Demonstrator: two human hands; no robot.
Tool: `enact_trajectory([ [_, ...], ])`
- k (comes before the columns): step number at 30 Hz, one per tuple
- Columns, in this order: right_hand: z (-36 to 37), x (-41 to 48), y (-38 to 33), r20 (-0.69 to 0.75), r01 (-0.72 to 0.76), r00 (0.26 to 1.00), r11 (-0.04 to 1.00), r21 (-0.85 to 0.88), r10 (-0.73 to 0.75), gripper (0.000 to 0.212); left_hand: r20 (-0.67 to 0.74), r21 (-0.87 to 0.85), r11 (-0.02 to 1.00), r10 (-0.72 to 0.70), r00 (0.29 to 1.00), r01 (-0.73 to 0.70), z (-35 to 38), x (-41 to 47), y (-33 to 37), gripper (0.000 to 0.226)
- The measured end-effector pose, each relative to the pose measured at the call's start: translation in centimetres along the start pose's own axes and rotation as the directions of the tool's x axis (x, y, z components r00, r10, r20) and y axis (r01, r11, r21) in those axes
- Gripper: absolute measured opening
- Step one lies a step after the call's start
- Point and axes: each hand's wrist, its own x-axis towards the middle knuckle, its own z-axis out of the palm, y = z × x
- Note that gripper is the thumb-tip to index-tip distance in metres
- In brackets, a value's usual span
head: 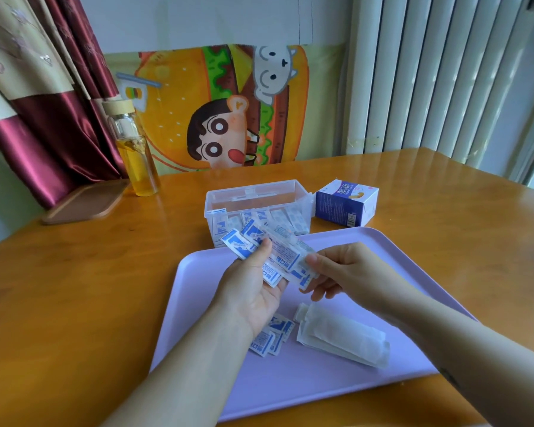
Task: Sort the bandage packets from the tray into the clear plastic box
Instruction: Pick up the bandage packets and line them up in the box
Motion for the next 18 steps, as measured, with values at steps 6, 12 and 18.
enact_trajectory([
  [6, -0.5, 0.2, 0.3, -0.096, 0.033, 0.995, 0.999, -0.021, -0.035, 0.022, -0.020, 0.068, 0.997, 0.035, 0.999, -0.033, -0.1, 0.3, -0.1, 0.016],
  [12, -0.6, 0.8, -0.2, -0.087, 0.027, 0.996, 0.996, -0.086, -0.035, 0.019, 0.009, 0.183, 0.983, 0.026, 1.000, -0.027, 0.4, 0.2, -0.8, 0.010],
  [18, -1.1, 1.2, -0.3, 0.122, -0.151, 0.986, 0.928, 0.339, 0.116, 0.021, 0.049, 0.224, 0.975, -0.011, 0.999, 0.000, 0.7, -0.1, -0.8, 0.006],
])
